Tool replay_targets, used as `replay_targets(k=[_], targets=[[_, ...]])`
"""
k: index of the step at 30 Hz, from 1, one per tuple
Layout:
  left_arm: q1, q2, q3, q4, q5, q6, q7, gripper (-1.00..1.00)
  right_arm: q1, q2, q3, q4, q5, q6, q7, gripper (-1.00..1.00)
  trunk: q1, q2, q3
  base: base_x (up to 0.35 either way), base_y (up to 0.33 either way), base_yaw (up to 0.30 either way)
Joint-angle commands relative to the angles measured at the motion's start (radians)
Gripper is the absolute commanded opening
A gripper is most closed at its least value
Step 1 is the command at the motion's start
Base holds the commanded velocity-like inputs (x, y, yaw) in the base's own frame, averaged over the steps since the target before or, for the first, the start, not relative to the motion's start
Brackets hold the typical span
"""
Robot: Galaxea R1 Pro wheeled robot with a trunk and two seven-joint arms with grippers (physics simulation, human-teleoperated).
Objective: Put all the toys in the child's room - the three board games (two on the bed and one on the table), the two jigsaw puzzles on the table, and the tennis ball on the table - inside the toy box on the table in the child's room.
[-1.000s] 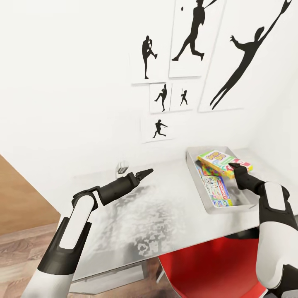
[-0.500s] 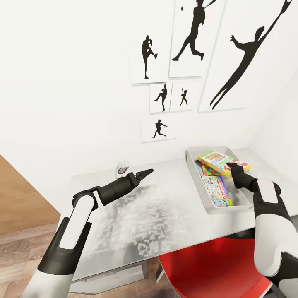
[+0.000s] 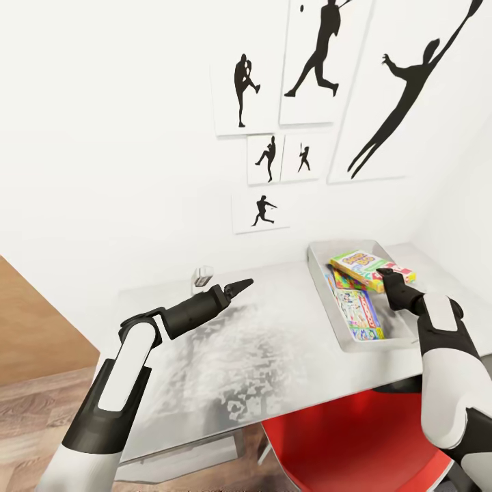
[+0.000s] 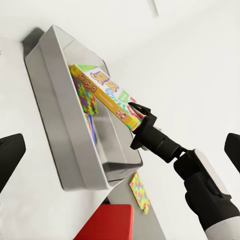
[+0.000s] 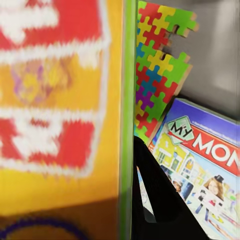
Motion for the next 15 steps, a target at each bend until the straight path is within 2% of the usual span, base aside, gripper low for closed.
replay_targets(k=[1,15], targets=[[-0.001,-0.001,0.001,0.000,-0.004,0.004,-0.005,1.00,-0.001,0.000,-0.001,-0.002,-0.012,0.003,-0.009,-1.00,0.001,-0.002,-0.003,0.000,0.000,0.000],[-0.001,-0.001,0.001,0.000,-0.004,0.004,-0.007,1.00,-0.015,-0.001,-0.001,0.002,-0.012,0.001,-0.010,-1.00,0.001,-0.002,-0.025,0.000,0.000,0.000]])
